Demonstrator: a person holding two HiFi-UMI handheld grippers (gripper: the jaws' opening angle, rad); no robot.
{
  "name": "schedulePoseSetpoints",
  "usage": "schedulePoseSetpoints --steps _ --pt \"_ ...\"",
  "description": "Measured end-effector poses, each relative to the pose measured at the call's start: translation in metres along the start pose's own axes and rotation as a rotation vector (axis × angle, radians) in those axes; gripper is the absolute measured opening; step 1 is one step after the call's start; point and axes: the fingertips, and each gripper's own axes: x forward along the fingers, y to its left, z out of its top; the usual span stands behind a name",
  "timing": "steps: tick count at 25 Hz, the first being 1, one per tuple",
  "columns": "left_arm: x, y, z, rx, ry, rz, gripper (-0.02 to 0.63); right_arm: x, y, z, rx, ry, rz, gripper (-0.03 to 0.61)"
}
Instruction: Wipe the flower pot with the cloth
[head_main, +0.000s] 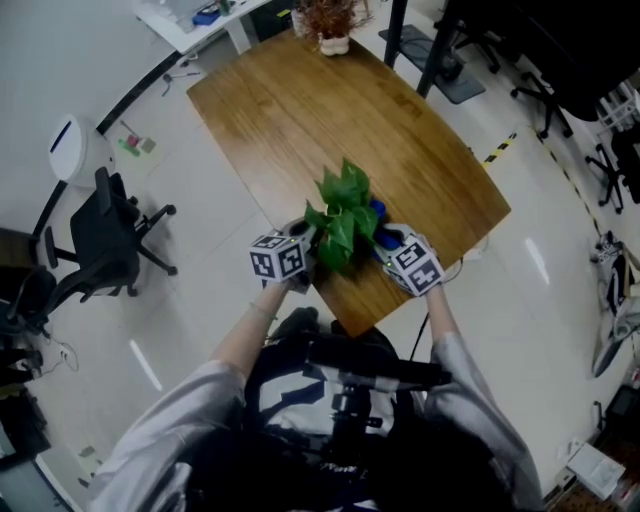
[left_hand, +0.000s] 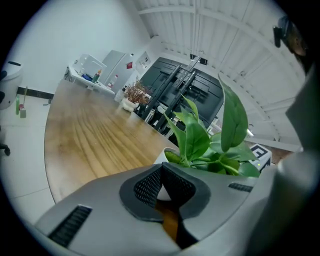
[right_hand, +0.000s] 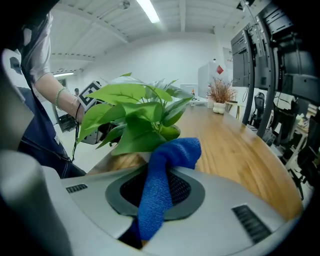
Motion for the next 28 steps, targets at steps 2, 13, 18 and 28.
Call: schedulePoseSetpoints --steps 2,13,18,28 --pt "0.005 0.005 0.005 0.001 0.003 0.001 0.008 0.002 0.009 -0.002 0.031 -0.006 0.01 0.064" --pt "0.033 0.008 0.016 -0.054 0.011 -0.03 0.007 0.013 0.043 -0.013 0.182 -0.038 0.023 0.064" --pt "0.032 0.01 0.016 -0.046 0.025 -0.031 0.008 0.004 0.038 -0.022 0.217 -0.054 -0.007 0.064" --pt "0.003 -0.016 -0.026 -0.081 0.045 -0.058 0.008 -0.027 -0.045 -0.007 0.081 -0.04 -0.135 0.064"
